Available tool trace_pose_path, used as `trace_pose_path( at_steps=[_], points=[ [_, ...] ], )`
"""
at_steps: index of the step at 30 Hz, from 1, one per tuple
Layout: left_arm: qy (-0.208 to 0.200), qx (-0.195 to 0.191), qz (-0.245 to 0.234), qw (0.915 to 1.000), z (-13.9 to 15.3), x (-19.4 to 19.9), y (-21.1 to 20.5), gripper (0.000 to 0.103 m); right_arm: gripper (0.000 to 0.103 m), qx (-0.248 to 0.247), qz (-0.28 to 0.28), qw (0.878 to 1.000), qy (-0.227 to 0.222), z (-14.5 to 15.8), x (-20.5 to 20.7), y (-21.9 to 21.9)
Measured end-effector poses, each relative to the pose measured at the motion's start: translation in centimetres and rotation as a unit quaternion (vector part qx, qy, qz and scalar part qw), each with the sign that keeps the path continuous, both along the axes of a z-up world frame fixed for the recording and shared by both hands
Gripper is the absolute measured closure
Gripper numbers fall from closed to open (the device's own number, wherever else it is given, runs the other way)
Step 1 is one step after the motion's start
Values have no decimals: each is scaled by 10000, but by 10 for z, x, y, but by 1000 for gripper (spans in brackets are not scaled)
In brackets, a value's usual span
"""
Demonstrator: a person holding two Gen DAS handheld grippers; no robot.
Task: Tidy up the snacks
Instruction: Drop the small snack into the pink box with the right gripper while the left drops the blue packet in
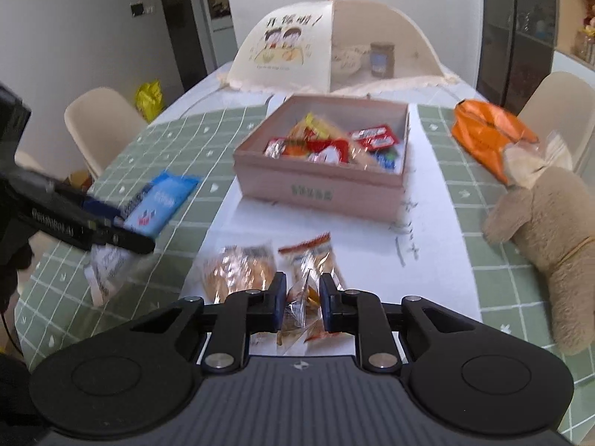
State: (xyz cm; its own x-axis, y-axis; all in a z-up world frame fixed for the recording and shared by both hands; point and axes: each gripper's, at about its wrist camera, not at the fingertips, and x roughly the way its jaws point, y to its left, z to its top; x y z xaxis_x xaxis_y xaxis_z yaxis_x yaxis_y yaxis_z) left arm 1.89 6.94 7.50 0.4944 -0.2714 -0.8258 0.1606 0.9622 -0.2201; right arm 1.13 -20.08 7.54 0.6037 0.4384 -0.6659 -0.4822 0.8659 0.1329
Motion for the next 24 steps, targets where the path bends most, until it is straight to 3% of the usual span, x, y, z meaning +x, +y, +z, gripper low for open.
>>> trace_pose_path(
  at_steps=[3,7,11,13,15,16,17,18,21,23,24],
  points=[
    [-154,-191,-46,9997,12,8,-1,20,85,68,-101,9997,-219,16,9,-1],
    [-980,-423,-211,9941,70,43,-4,19,85,297,-228,9942,-1007,64,31,-4],
    [-2011,-549,-296,9776,135,94,-15,16,84,484,-381,9804,-1870,111,70,3],
    [-2379,-700,-94,9687,150,119,-18,13,84,605,-454,9761,-2039,121,95,10],
    [-2536,-879,15,9633,141,146,-18,13,78,659,-546,9763,-1989,116,121,14],
    [-2431,-830,2,9664,130,161,-21,13,72,631,-667,9768,-1936,109,131,16],
    [-2036,-708,-84,9765,112,184,-27,14,58,627,-788,9784,-1807,99,141,16],
    [-1716,-719,-134,9824,96,200,-30,14,51,663,-863,9804,-1640,89,148,15],
    [-1336,-1102,238,9846,63,228,-23,14,51,602,-1083,9864,-1079,58,162,12],
    [-859,-1262,313,9878,42,247,-21,14,51,485,-1217,9865,-984,44,157,5],
    [-815,-1268,344,9880,37,250,-20,14,51,445,-1267,9868,-909,37,155,1]
  ],
)
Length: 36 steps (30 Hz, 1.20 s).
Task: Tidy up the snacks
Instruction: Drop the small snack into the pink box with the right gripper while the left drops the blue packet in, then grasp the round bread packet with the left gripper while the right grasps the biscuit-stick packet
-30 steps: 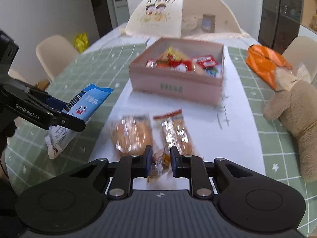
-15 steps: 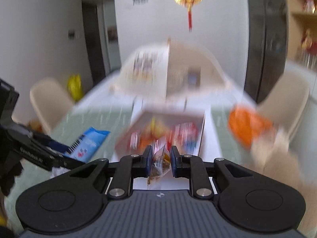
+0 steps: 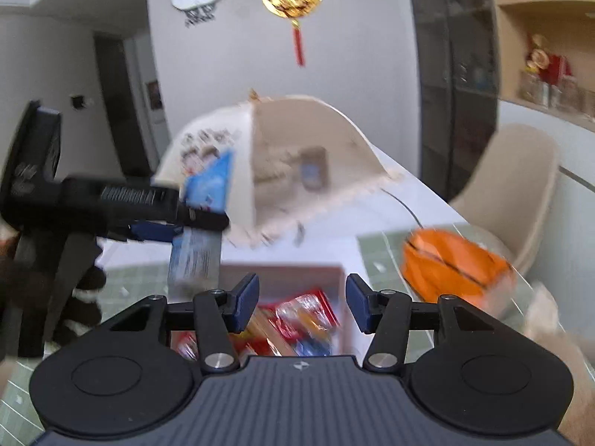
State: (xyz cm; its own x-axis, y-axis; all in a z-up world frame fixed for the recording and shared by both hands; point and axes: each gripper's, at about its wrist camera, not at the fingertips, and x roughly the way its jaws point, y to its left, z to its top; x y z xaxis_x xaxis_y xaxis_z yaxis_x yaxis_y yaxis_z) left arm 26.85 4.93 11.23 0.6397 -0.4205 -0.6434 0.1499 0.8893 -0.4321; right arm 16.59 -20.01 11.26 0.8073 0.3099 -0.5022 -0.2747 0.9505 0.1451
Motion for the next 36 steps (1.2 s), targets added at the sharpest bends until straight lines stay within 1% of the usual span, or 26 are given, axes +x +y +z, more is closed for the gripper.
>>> trace_pose_path(
  at_steps=[2,3,4,5,6,7,8,9,11,12,13,15,17,18,20,22,23,25,26,28,30,32,33,36],
  points=[
    [-75,152,-40,9998,-8,0,-2,14,47,-62,-115,9997,206,-14,-5,-9],
    [-24,221,-120,9997,-11,2,-5,14,45,-87,-156,9994,290,-21,-7,-12],
    [158,361,-371,9985,-19,5,-14,14,44,-107,-192,9989,403,-28,-9,-14],
    [437,517,-689,9953,-25,9,-19,15,42,-132,-202,9982,558,-37,-11,-15],
    [693,754,-902,9906,-32,8,-28,20,42,-161,-198,9970,731,-47,-15,-16],
    [944,1101,-920,9851,-39,7,-34,25,42,-187,-191,9960,849,-52,-18,-14],
    [982,1205,-813,9845,-42,3,-33,26,42,-229,-162,9952,936,-57,-20,-12],
    [898,1132,-702,9870,-42,-3,-30,28,42,-306,-117,9946,986,-60,-23,-9],
    [604,752,-534,9939,-32,-17,-20,28,42,-496,-17,9943,942,-61,-36,-4],
    [460,625,-489,9958,-25,-26,-16,28,42,-587,39,9942,900,-60,-39,1],
    [339,572,-472,9967,-18,-36,-12,28,41,-656,101,9940,870,-59,-42,4],
    [192,586,-466,9970,-6,-55,-8,28,37,-713,191,9934,883,-60,-48,9],
    [178,585,-474,9970,0,-76,-5,28,37,-677,260,9927,966,-61,-55,9],
    [219,521,-487,9972,0,-87,-2,28,37,-644,307,9922,1022,-62,-59,10],
    [433,300,-594,9968,-4,-121,4,28,37,-571,401,9915,1097,-63,-70,11],
    [754,79,-719,9945,-13,-152,7,28,37,-480,612,9905,1137,-64,-81,13],
    [993,-53,-756,9922,-21,-168,7,28,37,-508,764,9892,1140,-65,-87,16],
    [1450,-261,-763,9861,-40,-190,4,28,36,-781,941,9866,1081,-69,-100,23],
    [1594,-328,-756,9838,-48,-196,2,28,36,-1002,960,9846,1060,-74,-106,28],
    [1661,-362,-713,9829,-58,-202,-4,28,36,-1252,973,9812,1098,-82,-114,37],
    [1641,-209,-578,9845,-63,-202,-9,28,36,-1271,1055,9782,1263,-94,-123,45],
    [1614,-30,-604,9850,-63,-205,-16,28,36,-1343,1215,9738,1373,-104,-135,56],
    [1588,123,-641,9852,-64,-204,-20,28,36,-1355,1358,9717,1379,-107,-142,60],
    [1359,891,-849,9830,-65,-210,-32,28,35,-1450,1574,9692,1219,-105,-157,66]
  ],
)
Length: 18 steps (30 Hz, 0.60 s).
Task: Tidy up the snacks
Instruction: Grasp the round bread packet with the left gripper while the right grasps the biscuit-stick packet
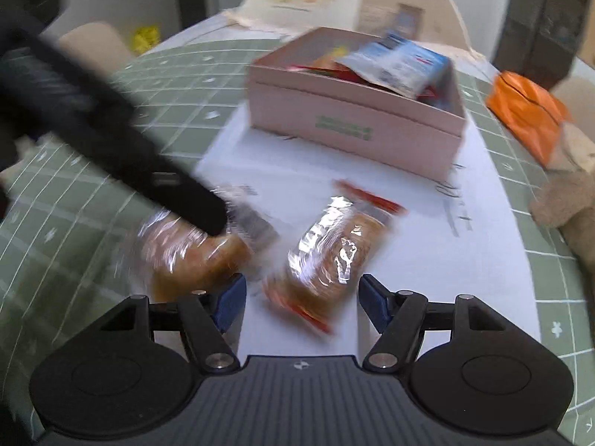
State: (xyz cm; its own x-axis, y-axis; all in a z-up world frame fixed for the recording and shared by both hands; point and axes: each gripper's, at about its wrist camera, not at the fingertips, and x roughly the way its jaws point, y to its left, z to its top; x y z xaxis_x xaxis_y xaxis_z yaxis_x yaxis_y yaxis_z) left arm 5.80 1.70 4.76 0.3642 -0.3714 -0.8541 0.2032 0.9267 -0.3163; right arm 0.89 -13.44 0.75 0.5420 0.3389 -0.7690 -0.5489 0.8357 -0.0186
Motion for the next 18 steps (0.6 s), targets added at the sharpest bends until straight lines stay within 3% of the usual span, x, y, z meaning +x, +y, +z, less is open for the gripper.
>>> trace_pose_path(
  at_steps=[2,9,11,14,18],
  points=[
    [-188,432,-159,9988,-2,-3,-4,30,35,-6,-33,10000,-85,3,-3,-4],
    [-600,768,25,9952,3,-3,12,34,28,382,-857,9955,-142,13,7,-36],
    [-581,702,181,9957,6,-1,18,44,27,630,-1100,9919,4,13,16,-43],
    [-331,101,-2,9994,10,-1,16,46,27,1089,-1406,9835,321,11,34,-49],
    [-355,422,-438,9975,6,-8,-9,45,22,1225,-1717,9759,562,1,55,-46]
  ],
)
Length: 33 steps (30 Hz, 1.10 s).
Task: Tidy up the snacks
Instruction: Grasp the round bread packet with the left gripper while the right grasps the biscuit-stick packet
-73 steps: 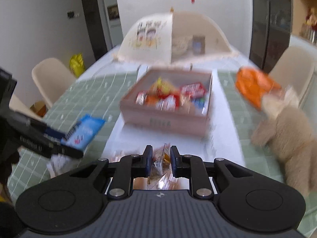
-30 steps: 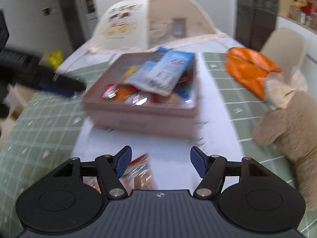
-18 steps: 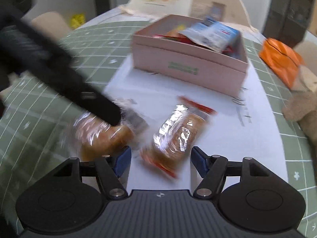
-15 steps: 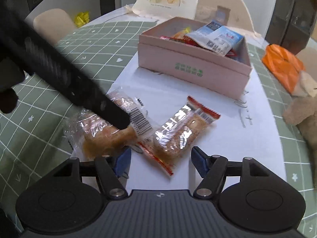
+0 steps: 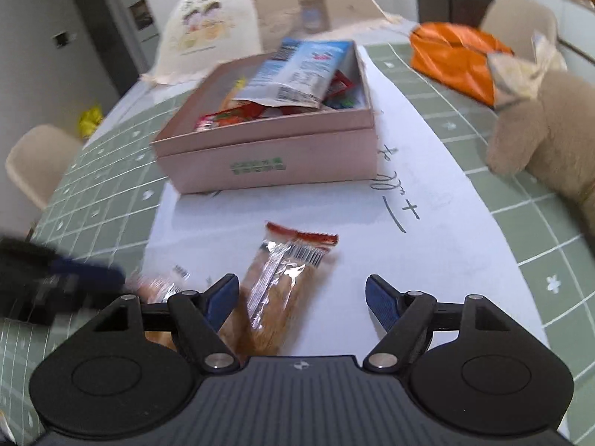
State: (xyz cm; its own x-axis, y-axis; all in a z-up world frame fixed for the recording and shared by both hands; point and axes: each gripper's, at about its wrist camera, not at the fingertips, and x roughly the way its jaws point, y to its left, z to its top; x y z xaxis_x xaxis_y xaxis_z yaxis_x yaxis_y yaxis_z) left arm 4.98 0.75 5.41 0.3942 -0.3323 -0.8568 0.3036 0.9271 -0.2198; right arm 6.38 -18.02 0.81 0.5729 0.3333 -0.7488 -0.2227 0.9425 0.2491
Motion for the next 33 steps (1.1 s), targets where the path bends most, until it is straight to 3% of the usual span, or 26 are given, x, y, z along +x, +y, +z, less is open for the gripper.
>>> trace_pose_path(
  at_steps=[6,9,13,17,24,27,30,33],
  points=[
    [-58,220,-384,9990,-7,-3,-11,47,21,-618,7,9980,-137,-4,10,16],
    [-76,155,-330,9993,-4,-4,-3,58,20,-734,-43,9971,-180,-5,11,13],
    [-254,253,148,9992,2,1,14,75,15,-824,-45,9962,-277,-10,4,9],
    [-195,296,522,9980,0,5,31,76,0,-1036,9,9939,-376,-17,-7,12],
    [-224,159,690,9972,5,4,36,75,0,-1020,42,9938,-429,-18,-15,13],
    [-270,92,531,9982,13,-2,33,75,0,-995,170,9934,-547,-20,-21,9],
    [-259,92,49,9996,17,-10,15,74,4,-913,166,9949,-390,-16,-23,0],
    [-317,364,-482,9977,12,-18,-12,72,5,-604,26,9979,-238,-11,-26,-14]
  ],
)
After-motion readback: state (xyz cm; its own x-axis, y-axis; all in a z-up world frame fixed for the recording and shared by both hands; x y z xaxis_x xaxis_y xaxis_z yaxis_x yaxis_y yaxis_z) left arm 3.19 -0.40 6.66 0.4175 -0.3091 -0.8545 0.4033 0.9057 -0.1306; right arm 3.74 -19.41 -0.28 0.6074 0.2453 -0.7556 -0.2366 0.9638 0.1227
